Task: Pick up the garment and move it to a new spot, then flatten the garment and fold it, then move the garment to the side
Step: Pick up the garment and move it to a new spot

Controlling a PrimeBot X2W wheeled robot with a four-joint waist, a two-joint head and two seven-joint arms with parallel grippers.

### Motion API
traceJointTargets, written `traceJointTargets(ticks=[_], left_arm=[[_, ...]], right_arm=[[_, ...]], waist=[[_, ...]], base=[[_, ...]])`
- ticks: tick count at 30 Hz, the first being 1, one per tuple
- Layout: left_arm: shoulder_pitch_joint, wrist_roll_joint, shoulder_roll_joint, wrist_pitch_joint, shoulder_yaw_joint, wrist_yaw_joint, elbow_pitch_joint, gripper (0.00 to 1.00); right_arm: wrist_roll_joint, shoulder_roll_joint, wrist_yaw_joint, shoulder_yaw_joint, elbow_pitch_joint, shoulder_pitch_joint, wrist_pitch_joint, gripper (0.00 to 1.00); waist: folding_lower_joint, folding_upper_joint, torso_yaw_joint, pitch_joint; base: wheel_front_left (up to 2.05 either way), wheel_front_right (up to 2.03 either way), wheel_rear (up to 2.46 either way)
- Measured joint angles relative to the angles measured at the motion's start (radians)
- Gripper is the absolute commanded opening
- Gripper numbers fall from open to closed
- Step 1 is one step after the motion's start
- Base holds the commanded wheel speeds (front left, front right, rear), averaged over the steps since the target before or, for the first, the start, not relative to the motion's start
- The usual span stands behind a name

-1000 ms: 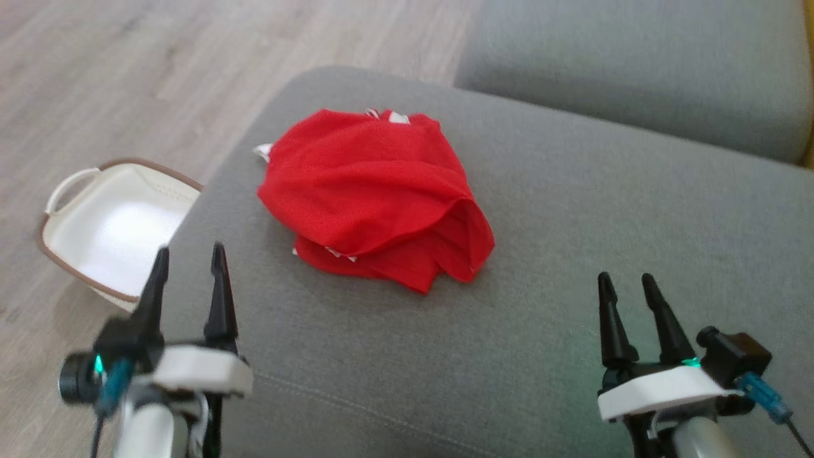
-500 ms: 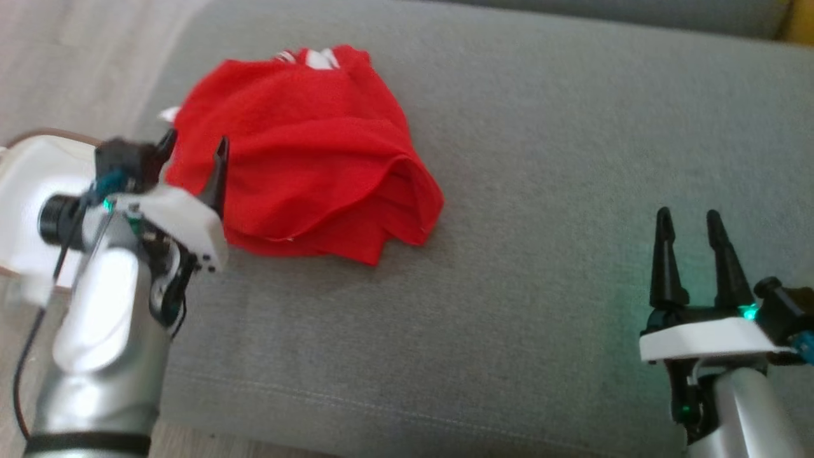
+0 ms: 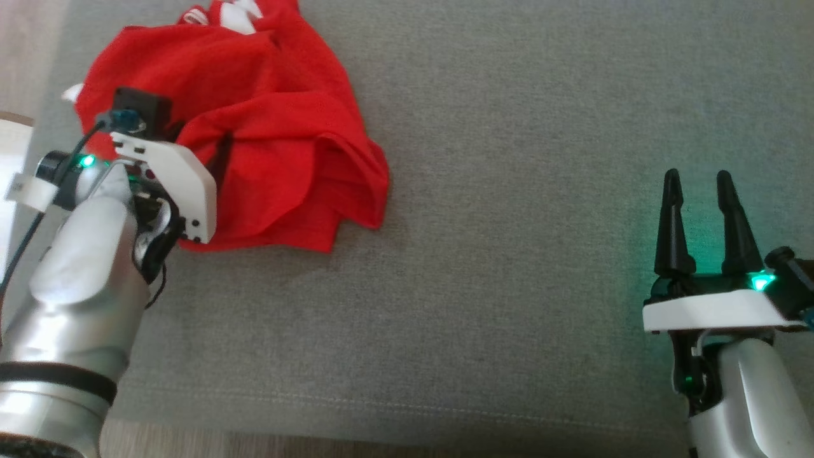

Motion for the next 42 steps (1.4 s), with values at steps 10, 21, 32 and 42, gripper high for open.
traceJointTargets(ticks=[10, 21, 32, 42], left_arm=[[-0.035, -0.048, 0.034, -0.170, -0.026, 0.000, 0.068, 0.00], [-0.038, -0.076, 0.063, -0.298, 0.025, 0.070, -0.099, 0.00], [0.015, -0.090, 0.048, -0.313, 0.059, 0.204, -0.436, 0.00], [0.046, -0.066, 0.052, -0.232, 0.018, 0.248, -0.589, 0.00]], right_arm=[[0.011, 0.000, 0.000, 0.004, 0.010, -0.006, 0.000, 1.00], [0.072, 0.000, 0.000, 0.067, 0.033, 0.041, 0.000, 1.00], [0.100, 0.000, 0.000, 0.081, 0.040, 0.063, 0.000, 1.00], [0.109, 0.000, 0.000, 0.091, 0.038, 0.062, 0.000, 1.00]], waist=[[-0.0002, 0.0000, -0.029, -0.039], [-0.0002, 0.0000, -0.049, -0.178], [-0.0003, 0.0000, -0.081, -0.262], [-0.0003, 0.0000, -0.142, -0.261]], base=[[0.00, 0.00, 0.00], [0.00, 0.00, 0.00], [0.00, 0.00, 0.00], [0.00, 0.00, 0.00]])
